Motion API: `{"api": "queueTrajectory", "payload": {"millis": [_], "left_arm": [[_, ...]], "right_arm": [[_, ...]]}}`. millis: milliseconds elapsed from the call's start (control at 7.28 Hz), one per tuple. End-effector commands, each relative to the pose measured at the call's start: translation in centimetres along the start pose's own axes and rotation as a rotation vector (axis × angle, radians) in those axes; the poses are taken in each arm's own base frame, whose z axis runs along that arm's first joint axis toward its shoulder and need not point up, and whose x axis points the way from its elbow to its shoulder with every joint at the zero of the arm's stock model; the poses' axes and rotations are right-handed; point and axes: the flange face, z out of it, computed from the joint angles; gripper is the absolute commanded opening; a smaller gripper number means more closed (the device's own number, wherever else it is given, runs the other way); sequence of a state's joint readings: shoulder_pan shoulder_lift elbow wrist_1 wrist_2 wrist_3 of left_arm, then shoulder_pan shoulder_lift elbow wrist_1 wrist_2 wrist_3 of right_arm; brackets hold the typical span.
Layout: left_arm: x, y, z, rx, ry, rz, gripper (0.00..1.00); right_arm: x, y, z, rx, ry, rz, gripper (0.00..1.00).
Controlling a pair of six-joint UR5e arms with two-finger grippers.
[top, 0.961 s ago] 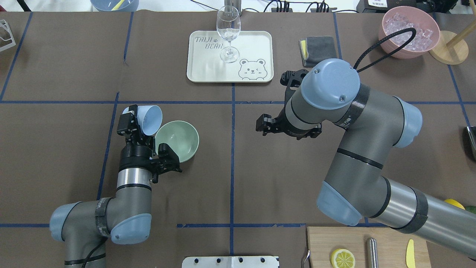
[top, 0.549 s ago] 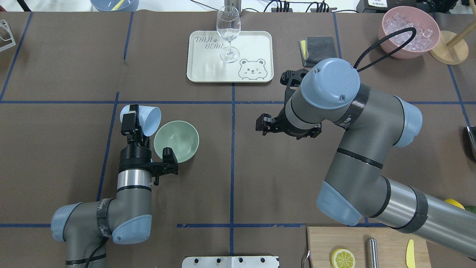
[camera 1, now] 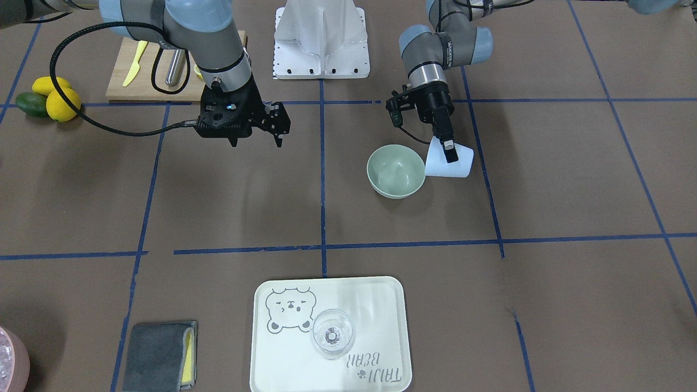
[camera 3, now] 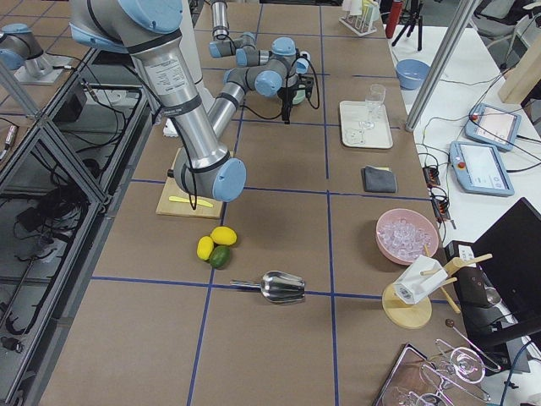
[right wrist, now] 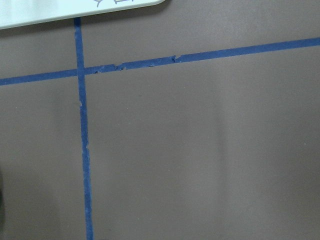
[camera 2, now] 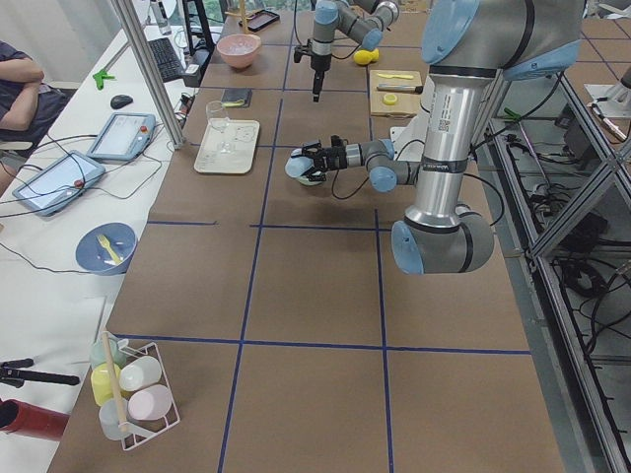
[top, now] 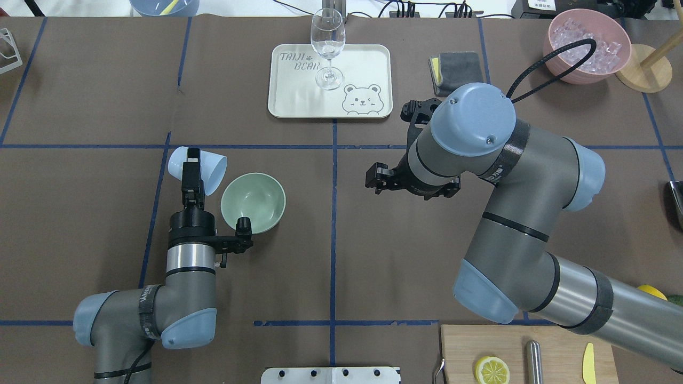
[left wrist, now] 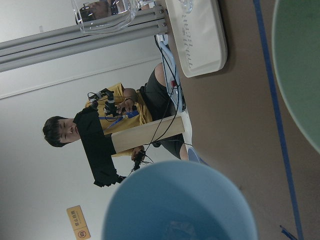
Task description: Pour ice into bowl
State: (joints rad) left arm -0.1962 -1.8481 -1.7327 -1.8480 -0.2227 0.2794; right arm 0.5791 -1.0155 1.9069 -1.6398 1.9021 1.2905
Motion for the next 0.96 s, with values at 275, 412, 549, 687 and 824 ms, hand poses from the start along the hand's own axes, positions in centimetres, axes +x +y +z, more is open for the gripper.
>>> {"api": "queueTrajectory", "payload": {"millis": [275, 412, 549, 687, 824], "left_arm": [[0.02, 0.32, 0.05, -0.01, -0.025, 0.119, 0.0], [-0.02, 0.35, 0.06, -0.015, -0.036, 0.166, 0.0], [-0.13, 0.41, 0.14, -0.021, -0.045, 0.192, 0.0], [-0.17, 0.37, 0.05, -0.019, -0.044, 0.191, 0.0], [-0.2, 0.41, 0.12, -0.02, -0.045, 0.191, 0.0]], "right_arm": [[0.0, -0.02, -0.08, 0.001, -0.001, 0.001, 1.0], [-0.02, 0.04, 0.03, -0.001, 0.0, 0.001, 1.0], [0.01, -0.04, -0.01, 0.0, 0.0, 0.003, 1.0], [0.01, -0.04, -0.01, 0.001, 0.0, 0.003, 1.0], [0.0, -0.02, -0.08, 0.001, -0.001, 0.004, 1.0]]}}
